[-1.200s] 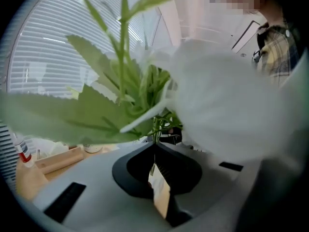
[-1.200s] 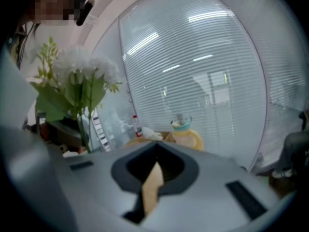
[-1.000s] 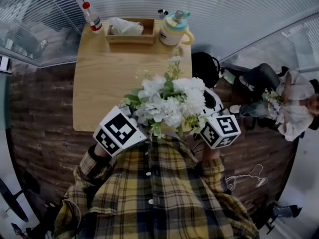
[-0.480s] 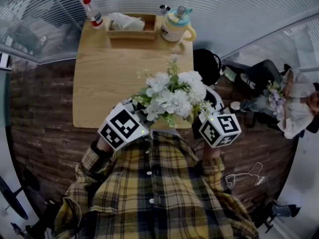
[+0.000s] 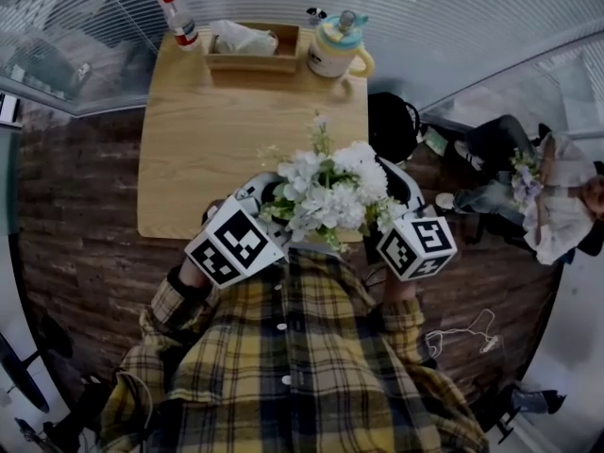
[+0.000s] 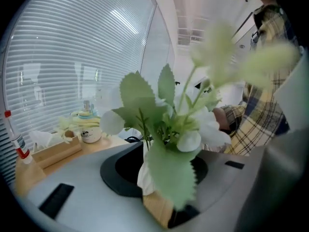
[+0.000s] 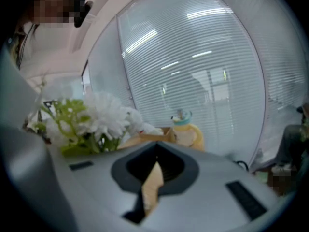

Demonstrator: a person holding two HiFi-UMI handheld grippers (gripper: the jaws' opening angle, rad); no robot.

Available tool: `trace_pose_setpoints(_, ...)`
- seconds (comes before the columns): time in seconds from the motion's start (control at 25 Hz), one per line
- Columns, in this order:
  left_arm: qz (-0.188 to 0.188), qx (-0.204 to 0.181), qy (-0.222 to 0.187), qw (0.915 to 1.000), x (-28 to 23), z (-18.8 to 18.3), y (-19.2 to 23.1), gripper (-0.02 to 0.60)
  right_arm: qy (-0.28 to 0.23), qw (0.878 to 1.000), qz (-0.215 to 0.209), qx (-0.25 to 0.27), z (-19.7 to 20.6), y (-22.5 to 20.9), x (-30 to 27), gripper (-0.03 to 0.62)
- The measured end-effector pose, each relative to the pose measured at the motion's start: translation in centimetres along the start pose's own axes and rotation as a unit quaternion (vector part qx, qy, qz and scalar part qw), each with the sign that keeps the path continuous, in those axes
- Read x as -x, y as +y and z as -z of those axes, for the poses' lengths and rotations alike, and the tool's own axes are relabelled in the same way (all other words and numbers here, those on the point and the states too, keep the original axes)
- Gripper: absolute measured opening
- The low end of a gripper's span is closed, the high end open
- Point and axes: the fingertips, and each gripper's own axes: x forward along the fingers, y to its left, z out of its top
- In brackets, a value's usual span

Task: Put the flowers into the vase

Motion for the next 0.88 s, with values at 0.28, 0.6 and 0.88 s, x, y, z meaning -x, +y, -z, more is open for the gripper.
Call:
trace_pose_setpoints(0.28, 0.003, 0.008, 0.004, 1.0000, 0.1, 0.5, 0.6, 0.181, 0.003, 1.000, 0.000, -0.001, 0.1, -0.2, -0.5, 0.012)
trace_pose_setpoints(0.6, 0.001, 0.029, 0.008, 0.9996, 0.6, 2.1, 1.1, 0.189, 0.001, 1.000, 0.005, -0.005, 0.3, -0.4, -0.4, 0.012)
trace_pose_setpoints(0.88, -0.041, 0.074, -0.012, 0.9964, 2.3, 3.1, 3.6, 0.189, -0.006, 1.000, 0.016, -0.005, 0.0, -1.3, 0.5, 0.012)
